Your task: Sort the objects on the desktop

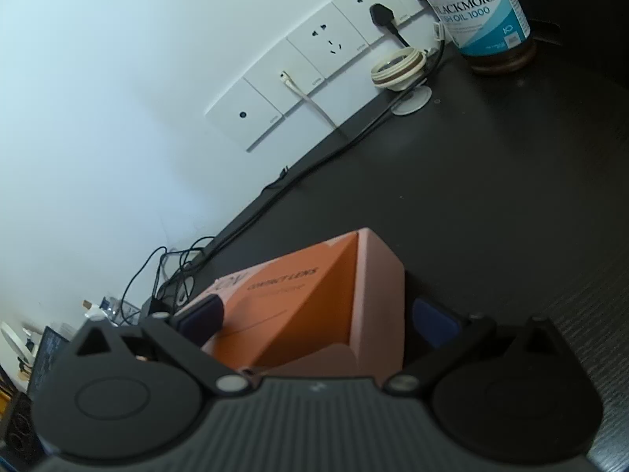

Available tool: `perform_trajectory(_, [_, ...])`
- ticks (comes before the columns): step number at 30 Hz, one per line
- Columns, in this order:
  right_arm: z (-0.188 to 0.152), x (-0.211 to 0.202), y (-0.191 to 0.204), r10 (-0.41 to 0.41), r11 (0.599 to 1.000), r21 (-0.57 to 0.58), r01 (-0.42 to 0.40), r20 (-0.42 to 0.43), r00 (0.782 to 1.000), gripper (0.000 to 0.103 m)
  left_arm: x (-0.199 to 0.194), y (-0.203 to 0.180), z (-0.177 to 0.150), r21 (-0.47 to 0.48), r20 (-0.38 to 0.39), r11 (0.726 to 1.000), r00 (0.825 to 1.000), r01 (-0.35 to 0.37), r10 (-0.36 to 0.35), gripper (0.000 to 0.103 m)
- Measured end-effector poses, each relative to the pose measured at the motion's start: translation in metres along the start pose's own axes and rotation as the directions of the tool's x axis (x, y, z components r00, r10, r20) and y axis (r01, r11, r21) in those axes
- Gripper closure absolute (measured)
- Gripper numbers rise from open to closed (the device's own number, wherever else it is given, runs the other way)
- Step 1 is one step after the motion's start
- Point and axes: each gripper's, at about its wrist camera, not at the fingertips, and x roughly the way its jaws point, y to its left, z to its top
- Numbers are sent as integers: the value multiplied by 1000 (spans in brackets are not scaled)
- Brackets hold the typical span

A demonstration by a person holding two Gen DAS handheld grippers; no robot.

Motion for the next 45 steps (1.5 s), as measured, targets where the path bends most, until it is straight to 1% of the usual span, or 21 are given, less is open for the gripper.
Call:
perform_trajectory(6, [-2,3,-3,-3,1000,3,3,-16,1000,1,-1,6,6,-80,73,997,997,22,-17,0])
perform_trajectory(7, [-3,3,-3,-3,1000,3,3,-17,1000,1,0,8,6,-101,81,995,997,18,-9,0])
perform_trajectory(9, [-4,3,-4,-2,1000,4,3,-19,1000,1,8,12,4,-156,89,988,996,-15,29,0])
perform_trajectory(12, [-5,2,-6,2,1000,7,-2,-20,1000,1,18,17,2,-195,73,979,994,-63,79,0])
perform_trajectory(16, [-6,3,-8,1,1000,11,-1,-26,1000,1,29,19,-2,-190,39,977,994,-96,105,0])
perform_trajectory(22, [-7,1,-7,-17,1000,-2,17,-24,1000,1,35,24,-6,-213,19,974,996,-79,85,0])
perform_trajectory(32, [-10,0,-13,-25,1000,4,25,-20,999,1,41,31,-13,-255,-7,965,998,-59,59,0])
perform_trajectory(45, [-10,-1,-15,-27,1000,1,27,-13,1000,1,44,31,-14,-251,-22,966,998,-58,55,0])
